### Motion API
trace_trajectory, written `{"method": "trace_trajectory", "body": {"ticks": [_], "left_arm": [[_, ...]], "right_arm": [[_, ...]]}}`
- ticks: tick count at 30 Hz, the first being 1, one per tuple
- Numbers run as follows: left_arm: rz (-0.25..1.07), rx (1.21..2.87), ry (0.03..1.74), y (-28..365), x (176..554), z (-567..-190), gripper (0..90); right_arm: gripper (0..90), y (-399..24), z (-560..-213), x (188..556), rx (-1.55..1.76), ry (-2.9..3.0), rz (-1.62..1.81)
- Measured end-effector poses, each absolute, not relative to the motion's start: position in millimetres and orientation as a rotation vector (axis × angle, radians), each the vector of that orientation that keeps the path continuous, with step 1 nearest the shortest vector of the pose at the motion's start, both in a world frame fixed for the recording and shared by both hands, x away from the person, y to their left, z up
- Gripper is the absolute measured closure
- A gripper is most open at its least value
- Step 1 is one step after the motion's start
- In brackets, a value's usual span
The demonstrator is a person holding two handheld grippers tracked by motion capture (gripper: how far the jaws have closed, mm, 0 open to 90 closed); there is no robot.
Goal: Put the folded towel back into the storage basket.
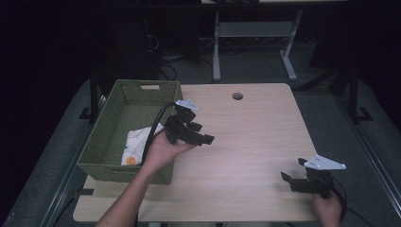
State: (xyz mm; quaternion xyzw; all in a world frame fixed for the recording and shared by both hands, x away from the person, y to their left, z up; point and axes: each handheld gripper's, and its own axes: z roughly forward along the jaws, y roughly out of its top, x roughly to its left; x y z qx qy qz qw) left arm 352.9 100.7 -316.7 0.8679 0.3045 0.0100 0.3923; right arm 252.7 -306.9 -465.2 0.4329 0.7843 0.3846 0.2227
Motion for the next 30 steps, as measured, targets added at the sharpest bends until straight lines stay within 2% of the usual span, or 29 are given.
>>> {"method": "trace_trajectory", "body": {"ticks": [25, 30], "left_arm": [[0.024, 2.183, 0.786, 59.4, 338.3, -342.3, 29.7], [0.031, 2.223, 0.763, 46.8, 332.7, -353.0, 29.7]], "right_arm": [[13.8, -308.1, -465.2, 253.2, 1.190, 2.164, 1.068], [13.7, -307.5, -465.5, 253.6, 1.192, 2.167, 1.062]]}}
